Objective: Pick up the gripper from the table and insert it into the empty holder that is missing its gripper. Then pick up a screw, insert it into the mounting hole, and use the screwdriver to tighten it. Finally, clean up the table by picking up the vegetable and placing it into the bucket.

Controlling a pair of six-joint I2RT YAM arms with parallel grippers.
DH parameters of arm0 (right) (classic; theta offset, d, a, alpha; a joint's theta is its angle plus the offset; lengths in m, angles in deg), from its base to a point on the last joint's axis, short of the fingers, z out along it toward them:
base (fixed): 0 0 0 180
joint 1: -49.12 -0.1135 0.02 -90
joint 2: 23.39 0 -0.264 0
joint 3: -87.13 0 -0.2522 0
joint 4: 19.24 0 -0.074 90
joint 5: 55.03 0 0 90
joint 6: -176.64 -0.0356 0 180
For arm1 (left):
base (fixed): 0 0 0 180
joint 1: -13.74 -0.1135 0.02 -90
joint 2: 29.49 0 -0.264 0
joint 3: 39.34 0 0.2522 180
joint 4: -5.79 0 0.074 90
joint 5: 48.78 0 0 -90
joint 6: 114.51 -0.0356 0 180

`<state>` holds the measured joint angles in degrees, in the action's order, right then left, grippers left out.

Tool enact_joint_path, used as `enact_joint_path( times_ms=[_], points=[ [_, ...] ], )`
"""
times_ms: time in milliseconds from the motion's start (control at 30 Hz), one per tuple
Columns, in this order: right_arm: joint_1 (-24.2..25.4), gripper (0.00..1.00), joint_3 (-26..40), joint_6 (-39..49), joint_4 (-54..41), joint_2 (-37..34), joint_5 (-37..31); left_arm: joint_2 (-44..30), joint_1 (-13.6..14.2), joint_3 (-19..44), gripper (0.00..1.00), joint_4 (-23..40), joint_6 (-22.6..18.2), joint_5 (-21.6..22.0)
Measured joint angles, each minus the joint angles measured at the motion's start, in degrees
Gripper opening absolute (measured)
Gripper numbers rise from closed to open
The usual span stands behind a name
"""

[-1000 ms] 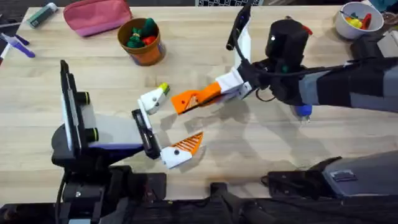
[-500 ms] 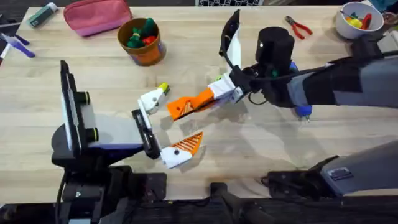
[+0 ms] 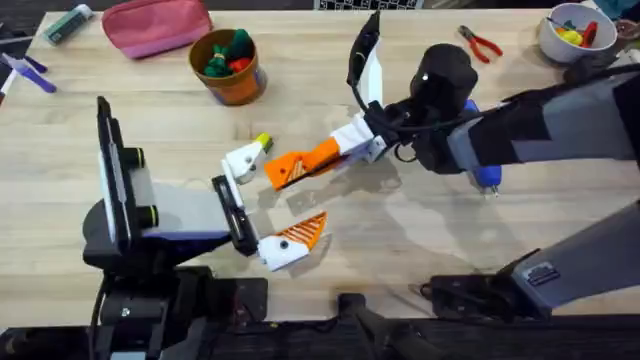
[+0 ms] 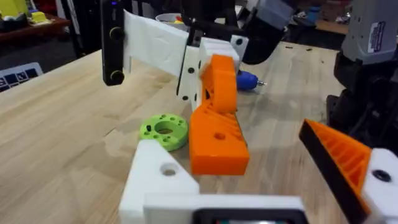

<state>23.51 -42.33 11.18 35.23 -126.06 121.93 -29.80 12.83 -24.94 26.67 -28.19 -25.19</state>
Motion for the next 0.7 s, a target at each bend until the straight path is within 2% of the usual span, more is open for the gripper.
enact_joint_path(
  times_ms=[133,700],
  points=[
    [0.0,0.012,0.0,-4.2,0.1,0.0,0.2,0.0,0.0,0.0,0.985,0.0,0.0,0.0],
    [-0.1,0.011,2.5,-7.3,0.4,-1.5,0.3,0.0,0.0,0.0,0.985,0.0,0.0,0.0]
  ],
)
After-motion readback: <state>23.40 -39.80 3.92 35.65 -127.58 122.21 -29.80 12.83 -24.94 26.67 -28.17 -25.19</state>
